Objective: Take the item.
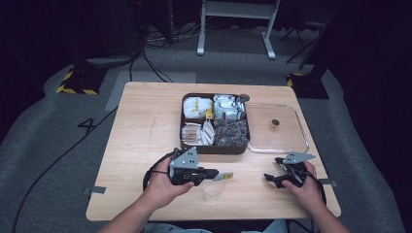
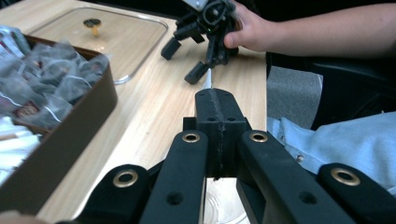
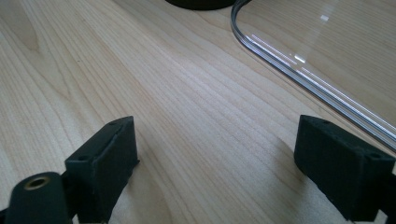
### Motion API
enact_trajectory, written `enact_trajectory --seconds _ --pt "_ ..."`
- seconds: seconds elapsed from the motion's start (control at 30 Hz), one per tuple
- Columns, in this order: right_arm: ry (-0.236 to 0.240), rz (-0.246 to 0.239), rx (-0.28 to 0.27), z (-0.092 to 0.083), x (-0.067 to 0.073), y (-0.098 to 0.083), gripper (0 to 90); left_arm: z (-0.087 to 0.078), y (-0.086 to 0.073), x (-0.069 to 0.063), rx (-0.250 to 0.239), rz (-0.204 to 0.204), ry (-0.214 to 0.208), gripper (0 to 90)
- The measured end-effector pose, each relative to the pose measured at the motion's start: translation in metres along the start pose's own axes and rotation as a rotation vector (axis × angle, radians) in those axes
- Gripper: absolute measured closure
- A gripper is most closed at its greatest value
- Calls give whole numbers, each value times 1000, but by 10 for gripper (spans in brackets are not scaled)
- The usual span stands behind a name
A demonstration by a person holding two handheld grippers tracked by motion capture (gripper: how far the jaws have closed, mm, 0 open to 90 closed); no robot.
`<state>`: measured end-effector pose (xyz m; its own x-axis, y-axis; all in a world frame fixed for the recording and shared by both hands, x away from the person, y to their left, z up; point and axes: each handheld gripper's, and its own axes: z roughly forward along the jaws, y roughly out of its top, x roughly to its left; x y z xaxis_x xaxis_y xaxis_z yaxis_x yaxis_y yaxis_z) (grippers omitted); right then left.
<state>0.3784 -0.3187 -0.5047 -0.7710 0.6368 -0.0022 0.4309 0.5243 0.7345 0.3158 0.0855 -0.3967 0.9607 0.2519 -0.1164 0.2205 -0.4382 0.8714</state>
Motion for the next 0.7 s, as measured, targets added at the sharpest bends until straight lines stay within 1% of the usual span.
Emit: enact_trajectory --seconds 0.07,0.1,0.17,0.23,0.33,0.47,0.5,0.53,0.57,0.6,0.67,0.7 --pt "0 0 0 0 0 0 133 1 -2 -1 -1 -4 -2 900" --pt "0 0 0 0 0 0 133 3 -5 -2 -10 -3 -1 900" --pt "0 0 0 0 0 0 133 4 -7 -2 -6 -5 -9 900" --pt "0 0 0 0 0 0 133 4 -8 -2 -7 -5 -4 900" --pt "0 0 0 0 0 0 133 4 -13 -1 -6 -14 2 900" --pt "0 0 0 0 0 0 133 3 -18 1 -8 -22 -1 900" --pt "0 0 0 0 0 0 133 1 -20 2 -1 -30 0 900" --pt "0 0 0 0 0 0 133 1 -21 3 0 -37 4 887" --pt "0 0 0 0 0 0 133 0 -21 3 7 -39 8 780" --pt "0 0 0 0 0 0 133 -2 -22 3 8 -40 14 743" --pt "0 0 0 0 0 0 133 -3 -23 3 6 -40 20 707" --pt "0 0 0 0 0 0 133 -4 -24 3 11 -39 26 672"
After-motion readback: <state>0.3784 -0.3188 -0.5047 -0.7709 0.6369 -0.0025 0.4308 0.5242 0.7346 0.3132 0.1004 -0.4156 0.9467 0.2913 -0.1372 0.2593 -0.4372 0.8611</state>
